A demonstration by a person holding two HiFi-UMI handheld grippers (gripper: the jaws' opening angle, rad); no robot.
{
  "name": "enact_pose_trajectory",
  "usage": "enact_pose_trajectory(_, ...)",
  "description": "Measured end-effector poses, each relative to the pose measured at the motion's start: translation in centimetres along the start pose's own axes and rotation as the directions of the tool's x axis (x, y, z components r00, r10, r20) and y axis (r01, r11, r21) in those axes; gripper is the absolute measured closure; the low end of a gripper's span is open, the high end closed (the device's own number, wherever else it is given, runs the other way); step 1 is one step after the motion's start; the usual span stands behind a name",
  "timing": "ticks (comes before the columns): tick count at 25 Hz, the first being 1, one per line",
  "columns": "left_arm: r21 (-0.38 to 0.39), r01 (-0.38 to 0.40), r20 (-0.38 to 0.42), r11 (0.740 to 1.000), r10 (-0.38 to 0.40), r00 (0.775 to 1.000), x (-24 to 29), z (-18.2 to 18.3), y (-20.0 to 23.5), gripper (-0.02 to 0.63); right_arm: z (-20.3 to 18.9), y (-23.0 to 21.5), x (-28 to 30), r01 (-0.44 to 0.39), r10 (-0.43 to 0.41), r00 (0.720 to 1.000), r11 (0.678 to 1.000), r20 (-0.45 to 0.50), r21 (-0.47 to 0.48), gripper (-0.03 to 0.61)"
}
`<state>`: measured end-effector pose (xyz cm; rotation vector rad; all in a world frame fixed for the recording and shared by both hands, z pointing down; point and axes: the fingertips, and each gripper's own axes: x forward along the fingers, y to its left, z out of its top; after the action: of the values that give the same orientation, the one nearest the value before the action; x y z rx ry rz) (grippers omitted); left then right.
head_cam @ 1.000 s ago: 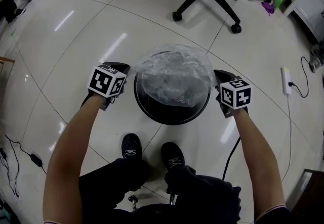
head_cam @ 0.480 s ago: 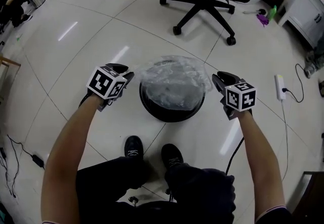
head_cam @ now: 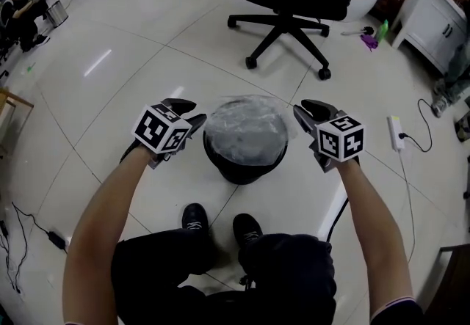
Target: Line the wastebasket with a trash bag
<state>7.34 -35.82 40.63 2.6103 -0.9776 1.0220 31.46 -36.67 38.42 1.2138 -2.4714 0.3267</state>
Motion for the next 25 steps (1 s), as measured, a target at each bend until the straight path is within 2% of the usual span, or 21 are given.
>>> enact_pose_trajectory(4, 0.019, 0.055, 0.015, 0.998, -0.056, 0.998, 0.5, 0.3, -2.2, 0.46, 0.7, 1.5, 1.4, -0.052, 0.052, 0.999, 0.999, -0.005, 0.0, 0.456)
enact_pose_trajectory(10, 0.027, 0.119, -0.037, 0.993, -0.118, 0.992, 2.7, -0.9, -4.0, 0.473, -0.7, 2.2, 3.8, -0.081, 0.082, 0.994, 0.997, -0.073, 0.008, 0.456)
enact_pose_trajectory(11, 0.032, 0.126, -0.046, 0.992, -0.124, 0.991, 2.9, -1.1, -4.2, 0.502, -1.2, 2.3, 3.9, -0.087, 0.087, 0.992, 0.996, -0.087, 0.005, 0.467)
enact_pose_trajectory(13, 0.043, 0.132, -0.057, 0.99, -0.129, 0.99, 3.1, -1.4, -4.6, 0.601, -2.0, 2.6, 3.8, -0.1, 0.099, 0.989, 0.995, -0.11, -0.005, 0.547)
enact_pose_trajectory(14, 0.047, 0.133, -0.061, 0.99, -0.13, 0.99, 3.0, -1.4, -4.7, 0.601, -2.2, 2.8, 3.5, -0.108, 0.106, 0.988, 0.994, -0.115, -0.008, 0.575)
enact_pose_trajectory(20, 0.069, 0.136, -0.045, 0.988, -0.133, 0.99, 0.8, -0.4, -6.1, 0.601, -1.4, 4.9, 0.6, -0.158, 0.155, 0.983, 0.987, -0.095, -0.027, 0.577)
enact_pose_trajectory(25, 0.085, 0.183, -0.071, 0.979, -0.178, 0.982, -1.6, -1.4, -8.8, 0.601, -1.3, 7.9, -2.6, -0.209, 0.204, 0.976, 0.976, -0.082, -0.061, 0.577)
